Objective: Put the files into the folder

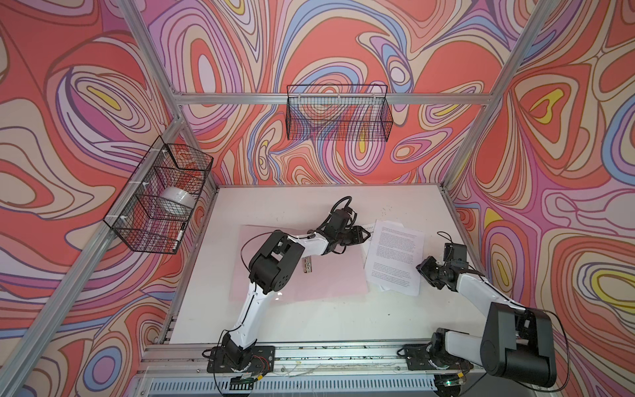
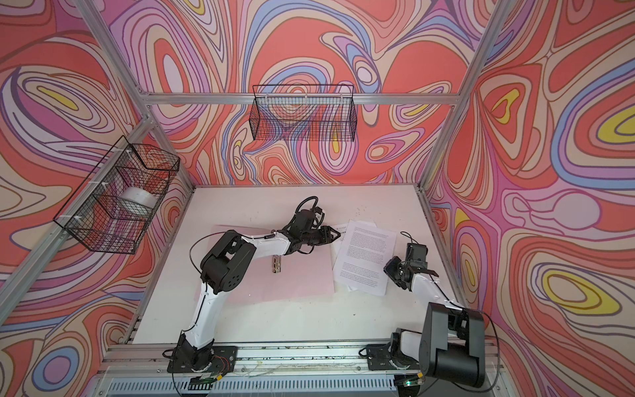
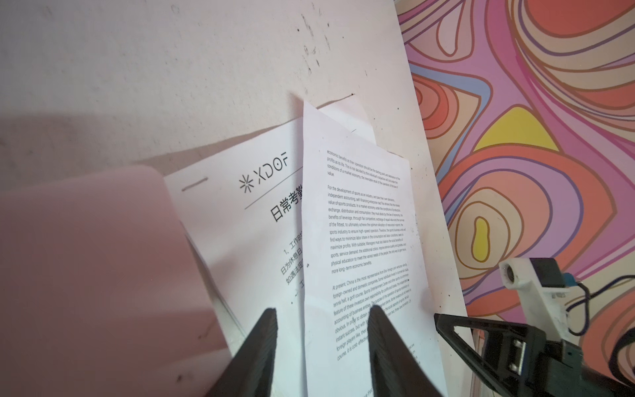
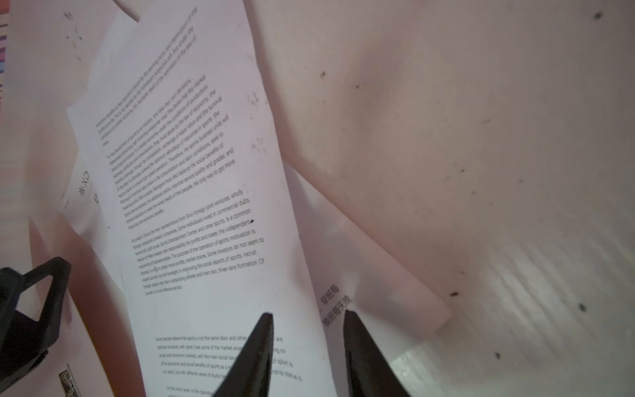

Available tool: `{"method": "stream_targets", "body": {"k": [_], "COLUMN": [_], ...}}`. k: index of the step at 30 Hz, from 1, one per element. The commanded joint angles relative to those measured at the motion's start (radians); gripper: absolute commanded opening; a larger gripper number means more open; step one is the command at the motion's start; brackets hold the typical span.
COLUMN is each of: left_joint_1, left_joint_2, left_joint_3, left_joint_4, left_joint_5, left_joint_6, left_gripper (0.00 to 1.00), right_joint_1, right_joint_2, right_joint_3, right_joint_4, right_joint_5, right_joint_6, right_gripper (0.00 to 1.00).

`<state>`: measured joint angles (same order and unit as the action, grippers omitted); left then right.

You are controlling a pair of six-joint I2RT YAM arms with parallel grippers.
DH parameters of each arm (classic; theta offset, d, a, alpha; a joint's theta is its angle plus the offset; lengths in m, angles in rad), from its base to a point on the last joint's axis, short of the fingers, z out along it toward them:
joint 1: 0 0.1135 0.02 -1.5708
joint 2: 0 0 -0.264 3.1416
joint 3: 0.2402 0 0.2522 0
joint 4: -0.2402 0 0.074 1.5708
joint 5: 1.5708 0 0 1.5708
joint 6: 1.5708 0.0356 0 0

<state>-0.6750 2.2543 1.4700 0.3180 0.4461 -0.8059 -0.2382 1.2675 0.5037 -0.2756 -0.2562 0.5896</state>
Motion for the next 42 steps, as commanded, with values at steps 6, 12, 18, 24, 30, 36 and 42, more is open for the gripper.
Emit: {"method": "stream_targets", "body": {"k": [6, 12, 18, 24, 30, 36, 42], "left_joint_1": [0.014, 0.02, 0.025, 0.029, 0.031, 0.037, 0.037], "left_joint_2": [0.041, 0.063, 0.079, 0.093, 0.099, 0.103, 0.101], "left_joint_3": [0.027, 0.032, 0.032, 0.024, 0.017, 0.003, -0.003], "left_joint_4": [0.027, 0.048, 0.064, 0.085, 0.09, 0.108, 0.113], "left_joint_5": [0.028, 0.04, 0.047, 0.057, 0.058, 0.065, 0.065], "left_joint_6": [-0.016, -0.033, -0.044, -0.062, -0.07, -0.084, -0.086], "left_gripper": [0.43, 0.43, 0.43, 0.42, 0.41, 0.4, 0.4], "right_joint_1": [-0.007, -0.007, -0.007, -0.007, -0.007, -0.007, -0.007], "right_joint_2": [0.085, 0.094, 0.082, 0.093, 0.114, 0.14, 0.151], "right_joint_3": [0.041, 0.037, 0.039, 0.021, -0.004, -0.017, -0.029], "right_joint_4": [0.008, 0.033, 0.045, 0.087, 0.158, 0.197, 0.225], "right_joint_5": [-0.04, -0.076, -0.108, -0.146, -0.21, -0.243, -0.249], "right_joint_6": [0.003, 0.026, 0.03, 0.04, 0.078, 0.099, 0.115], "right_gripper": [0.36, 0.36, 0.34, 0.33, 0.31, 0.28, 0.26]}}
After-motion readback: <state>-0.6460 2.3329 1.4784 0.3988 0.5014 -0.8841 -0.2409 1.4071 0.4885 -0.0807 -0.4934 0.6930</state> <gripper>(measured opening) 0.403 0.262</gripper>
